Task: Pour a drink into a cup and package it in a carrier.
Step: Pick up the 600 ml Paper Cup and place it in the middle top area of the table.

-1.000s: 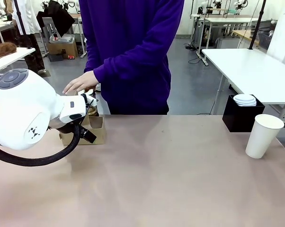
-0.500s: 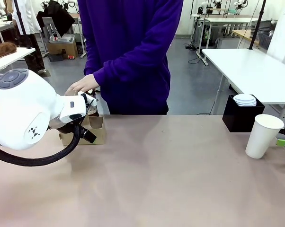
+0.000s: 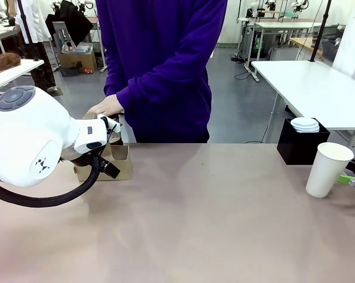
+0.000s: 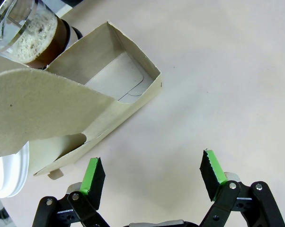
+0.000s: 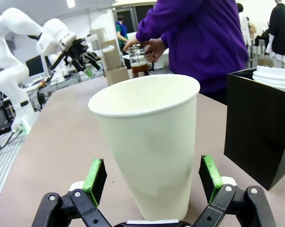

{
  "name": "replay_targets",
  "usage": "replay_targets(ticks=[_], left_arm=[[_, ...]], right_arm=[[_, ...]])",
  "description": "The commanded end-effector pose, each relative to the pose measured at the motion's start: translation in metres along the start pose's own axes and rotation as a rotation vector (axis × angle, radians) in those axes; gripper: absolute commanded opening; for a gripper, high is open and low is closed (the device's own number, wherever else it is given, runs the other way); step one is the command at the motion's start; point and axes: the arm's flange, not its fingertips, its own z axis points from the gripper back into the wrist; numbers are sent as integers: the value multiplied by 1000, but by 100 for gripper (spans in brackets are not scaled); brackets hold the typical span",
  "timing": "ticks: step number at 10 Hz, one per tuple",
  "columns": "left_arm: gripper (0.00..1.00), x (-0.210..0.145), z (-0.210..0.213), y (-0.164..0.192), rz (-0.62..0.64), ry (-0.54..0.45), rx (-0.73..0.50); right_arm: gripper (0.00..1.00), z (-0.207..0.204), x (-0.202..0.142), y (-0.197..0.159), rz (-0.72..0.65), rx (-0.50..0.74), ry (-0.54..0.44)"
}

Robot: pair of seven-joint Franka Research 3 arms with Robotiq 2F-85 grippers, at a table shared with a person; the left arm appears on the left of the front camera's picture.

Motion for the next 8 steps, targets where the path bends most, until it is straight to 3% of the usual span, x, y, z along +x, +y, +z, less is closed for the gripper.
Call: replay_targets(ticks=[1,8], left_arm=[[100,0,0,0,0,0,-1],[100,0,0,0,0,0,-1]], right_arm=[[100,-17,0,3,29,-49,-10],[100,-56,-4,-4,-2,-2,8]])
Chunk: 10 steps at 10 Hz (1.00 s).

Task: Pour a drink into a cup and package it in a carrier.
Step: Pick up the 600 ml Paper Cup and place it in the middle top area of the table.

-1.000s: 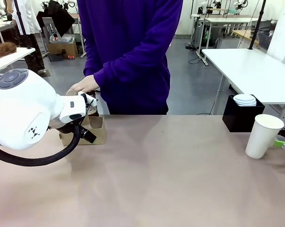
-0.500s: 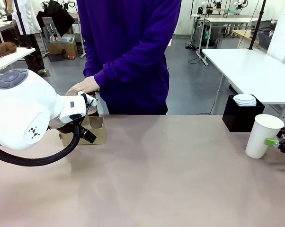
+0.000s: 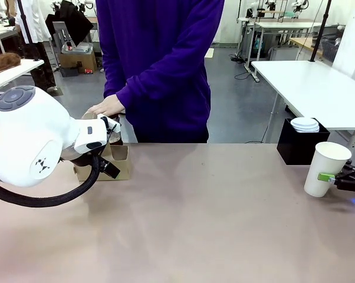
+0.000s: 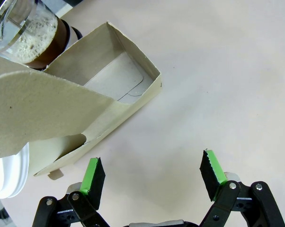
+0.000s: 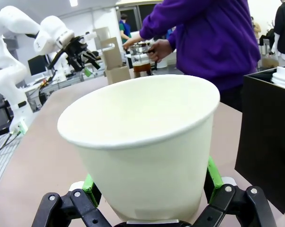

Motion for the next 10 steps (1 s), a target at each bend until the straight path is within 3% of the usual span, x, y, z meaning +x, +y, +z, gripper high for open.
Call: replay_targets(ticks=[1,2,3,4,5,8,10], left_arm=[[100,0,0,0,0,0,-1],[100,0,0,0,0,0,-1],[100,0,0,0,0,0,-1],[100,0,0,0,0,0,-1],[100,0,0,0,0,0,-1],[100,0,0,0,0,0,-1],[100,0,0,0,0,0,-1]], right_arm=[[100,-11,2,2,-4,-24,2],[100,-13,1,1,-1,-20,-3],[80,-11,0,0,0,-10,-2],[80,-3,2,-1,-57,1,16],[80,-6,-1,0,-2,9,2],[80,-4,-2,0,-13,7,2],[80,-6,33,21,-10,-54,-22]])
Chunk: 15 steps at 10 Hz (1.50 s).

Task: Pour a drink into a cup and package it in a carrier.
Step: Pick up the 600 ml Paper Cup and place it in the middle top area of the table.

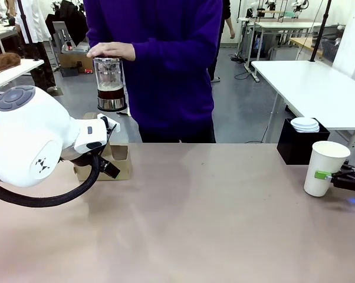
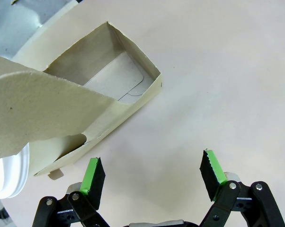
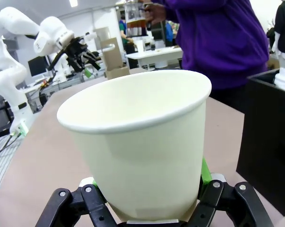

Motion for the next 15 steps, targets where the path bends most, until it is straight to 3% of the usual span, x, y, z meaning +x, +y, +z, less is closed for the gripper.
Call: replay_targets(ticks=[1,5,7,11,15], left_arm=[[100,0,0,0,0,-1,-1],[100,0,0,0,0,-1,-1],[100,0,0,0,0,-1,-1],[100,0,0,0,0,-1,-1],[100,0,0,0,0,-1,-1]], right_arm=[[80,-21,47,25,-10,-63,-20],[80,-118,106,54,-46,-52,-29],[80,-184,110,48,-57,-37,-8],[80,-301,81,23,-45,-40,-47],[80,-345,48,3,16,-78,-72]])
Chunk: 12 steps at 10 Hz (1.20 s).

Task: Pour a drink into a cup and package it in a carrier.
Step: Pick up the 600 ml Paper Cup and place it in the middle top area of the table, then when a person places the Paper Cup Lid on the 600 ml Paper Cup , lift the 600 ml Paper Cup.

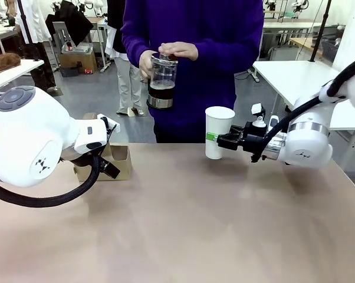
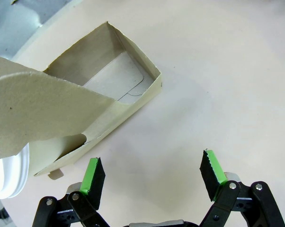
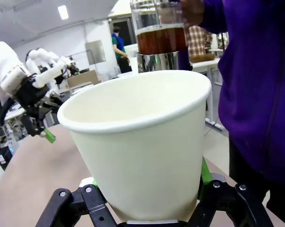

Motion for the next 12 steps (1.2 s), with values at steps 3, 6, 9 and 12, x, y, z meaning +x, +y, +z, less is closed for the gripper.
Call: replay_targets(ticks=[3,6,9,12], left_arm=[[100,0,0,0,0,-1,-1],[100,0,0,0,0,-1,-1],[100,0,0,0,0,-1,-1],[100,0,0,0,0,-1,-1]], right_arm=[[80,-14,-18,-24,17,-45,20],[80,-7,-17,-17,-3,-11,6],[80,-7,-17,-17,-3,-11,6],[80,-7,-17,-17,-3,-11,6]])
